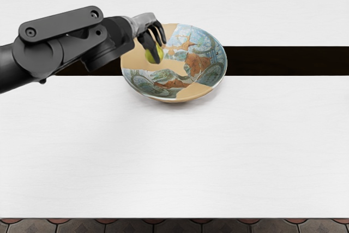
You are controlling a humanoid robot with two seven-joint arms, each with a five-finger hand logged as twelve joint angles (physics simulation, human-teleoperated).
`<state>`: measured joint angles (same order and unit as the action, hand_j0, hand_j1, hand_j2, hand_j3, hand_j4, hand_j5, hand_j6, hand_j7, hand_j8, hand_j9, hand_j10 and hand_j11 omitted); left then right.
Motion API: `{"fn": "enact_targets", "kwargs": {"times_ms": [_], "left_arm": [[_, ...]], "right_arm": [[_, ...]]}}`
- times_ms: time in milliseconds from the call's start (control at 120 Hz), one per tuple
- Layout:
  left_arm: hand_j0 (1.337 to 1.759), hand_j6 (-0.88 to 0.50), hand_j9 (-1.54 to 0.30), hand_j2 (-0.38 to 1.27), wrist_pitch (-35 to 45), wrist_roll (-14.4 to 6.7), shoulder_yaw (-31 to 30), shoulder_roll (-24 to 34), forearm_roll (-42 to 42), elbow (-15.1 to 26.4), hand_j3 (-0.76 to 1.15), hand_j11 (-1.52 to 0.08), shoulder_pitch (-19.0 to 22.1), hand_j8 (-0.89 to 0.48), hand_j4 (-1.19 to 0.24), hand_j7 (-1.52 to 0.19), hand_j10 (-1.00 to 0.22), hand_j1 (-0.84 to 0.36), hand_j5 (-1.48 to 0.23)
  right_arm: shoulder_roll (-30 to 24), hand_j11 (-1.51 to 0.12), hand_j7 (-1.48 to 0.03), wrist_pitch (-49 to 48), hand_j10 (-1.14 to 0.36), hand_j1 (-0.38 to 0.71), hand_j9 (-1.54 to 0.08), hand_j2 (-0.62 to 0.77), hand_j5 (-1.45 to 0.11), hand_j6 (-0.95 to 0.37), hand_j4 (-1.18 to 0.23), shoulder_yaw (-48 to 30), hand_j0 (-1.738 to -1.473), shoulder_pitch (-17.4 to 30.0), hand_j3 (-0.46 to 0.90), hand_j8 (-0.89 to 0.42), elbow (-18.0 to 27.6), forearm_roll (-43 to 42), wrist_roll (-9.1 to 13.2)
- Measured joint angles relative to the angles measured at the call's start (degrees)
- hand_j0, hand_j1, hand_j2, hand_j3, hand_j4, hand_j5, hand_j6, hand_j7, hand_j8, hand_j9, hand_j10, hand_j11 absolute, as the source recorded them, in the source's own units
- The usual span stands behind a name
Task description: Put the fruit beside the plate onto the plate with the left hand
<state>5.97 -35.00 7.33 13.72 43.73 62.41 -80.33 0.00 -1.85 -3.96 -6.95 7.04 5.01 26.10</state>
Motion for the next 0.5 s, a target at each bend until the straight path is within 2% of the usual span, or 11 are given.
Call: {"fn": "enact_targets", "kwargs": {"times_ms": [133, 317, 500], "left_arm": [[1.657, -0.63, -1.11, 0.76, 0.0, 0.0, 0.0, -0.4, 0.0, -0.6, 0.0, -1.11, -0.4, -0.46, -0.82, -1.13, -0.63, -0.44, -1.15], [1.658, -0.48, -0.73, 0.39, 5.9, 0.0, 2.2, -0.5, 0.2, -0.6, 0.0, -0.74, 0.2, -0.41, -0.56, -0.75, -0.48, -0.2, -0.75], [1.658, -0.37, -0.52, 0.19, 7.3, 0.0, 3.4, -1.2, 0.2, -0.7, 0.0, -0.52, 0.2, -0.34, -0.4, -0.52, -0.37, -0.07, -0.53]], "right_arm": [[0.0, 0.0, 0.0, 0.0, 0.0, -0.35, 0.0, 0.0, 0.0, 0.0, 0.0, 0.0, -1.658, -0.1, 0.0, 0.0, 0.0, 0.0, 0.0], [0.0, 0.0, 0.0, 0.0, 0.0, -0.35, 0.0, 0.0, 0.0, 0.0, 0.0, 0.0, -1.658, -0.1, 0.0, 0.0, 0.0, 0.0, 0.0], [0.0, 0.0, 0.0, 0.0, 0.0, -0.35, 0.0, 0.0, 0.0, 0.0, 0.0, 0.0, -1.658, -0.1, 0.0, 0.0, 0.0, 0.0, 0.0]]}}
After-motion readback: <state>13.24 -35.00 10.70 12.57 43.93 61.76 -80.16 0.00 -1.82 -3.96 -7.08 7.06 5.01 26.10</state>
